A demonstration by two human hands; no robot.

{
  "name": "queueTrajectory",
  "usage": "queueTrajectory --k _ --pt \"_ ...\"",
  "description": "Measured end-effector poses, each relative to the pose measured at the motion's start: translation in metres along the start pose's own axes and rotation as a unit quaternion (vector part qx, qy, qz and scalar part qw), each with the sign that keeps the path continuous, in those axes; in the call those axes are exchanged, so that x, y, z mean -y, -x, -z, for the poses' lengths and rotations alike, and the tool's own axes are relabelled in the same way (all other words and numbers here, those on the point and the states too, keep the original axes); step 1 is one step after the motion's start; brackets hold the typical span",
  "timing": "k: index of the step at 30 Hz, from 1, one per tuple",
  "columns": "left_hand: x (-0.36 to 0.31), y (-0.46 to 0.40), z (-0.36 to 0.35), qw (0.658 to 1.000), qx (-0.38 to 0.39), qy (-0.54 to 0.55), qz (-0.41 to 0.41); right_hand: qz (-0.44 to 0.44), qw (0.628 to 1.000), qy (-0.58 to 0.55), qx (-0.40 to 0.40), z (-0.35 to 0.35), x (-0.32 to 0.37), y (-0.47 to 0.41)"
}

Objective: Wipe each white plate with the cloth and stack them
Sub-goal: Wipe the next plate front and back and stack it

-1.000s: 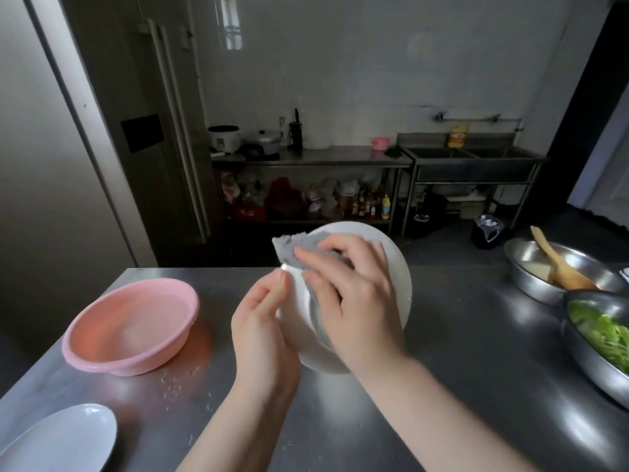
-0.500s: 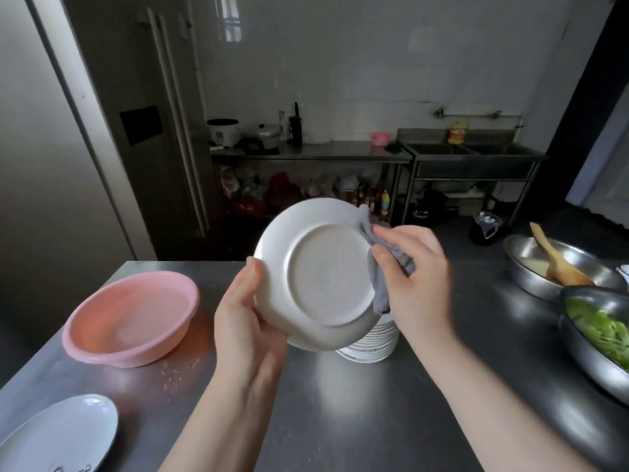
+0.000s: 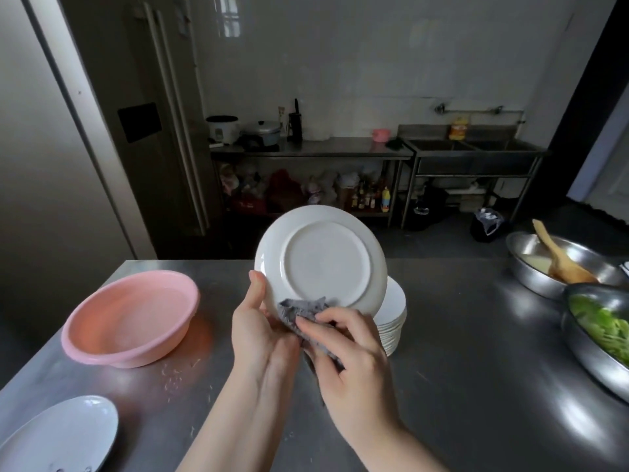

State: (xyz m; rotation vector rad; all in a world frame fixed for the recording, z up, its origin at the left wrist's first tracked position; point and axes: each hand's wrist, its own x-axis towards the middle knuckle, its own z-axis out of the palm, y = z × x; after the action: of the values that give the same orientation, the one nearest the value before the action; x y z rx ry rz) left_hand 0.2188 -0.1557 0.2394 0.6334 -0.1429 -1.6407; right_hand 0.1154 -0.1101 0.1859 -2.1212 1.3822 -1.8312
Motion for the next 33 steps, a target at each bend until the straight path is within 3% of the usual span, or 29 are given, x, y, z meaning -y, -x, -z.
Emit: queueTrajectory --k 5,8,11,16,18,23,29,33 --pt "0.004 -0.022 0.007 0.99 -0.033 -0.105 -0.09 -0.103 0.989 -0.045 -0.099 0.031 -0.033 0.012" --pt "0.008 -0.039 0.005 0.936 0.035 -0.265 -0.229 -0.181 0.974 -0.018 -0.132 0.053 -0.06 0.02" --pt "0.017 -0.062 -0.009 0.826 0.103 -0.426 -0.354 -0.233 0.959 -0.007 -0.161 0.069 -0.076 0.024" --pt "0.05 -0.105 -0.01 0.529 0.201 -0.643 -0.516 -0.267 0.946 0.016 -0.181 0.088 -0.088 0.03" --pt "0.061 -0.122 -0.001 0.463 0.212 -0.658 -0.555 -0.265 0.945 0.037 -0.187 0.094 -0.092 0.035" --pt "0.087 -0.149 0.018 0.42 0.232 -0.641 -0.599 -0.276 0.939 0.039 -0.202 0.097 -0.104 0.041" --pt "0.107 -0.16 0.041 0.411 0.267 -0.63 -0.602 -0.295 0.939 0.023 -0.175 0.092 -0.115 0.045" --pt "0.115 -0.166 0.063 0.411 0.317 -0.647 -0.558 -0.3 0.938 0.017 -0.174 0.089 -0.122 0.052"
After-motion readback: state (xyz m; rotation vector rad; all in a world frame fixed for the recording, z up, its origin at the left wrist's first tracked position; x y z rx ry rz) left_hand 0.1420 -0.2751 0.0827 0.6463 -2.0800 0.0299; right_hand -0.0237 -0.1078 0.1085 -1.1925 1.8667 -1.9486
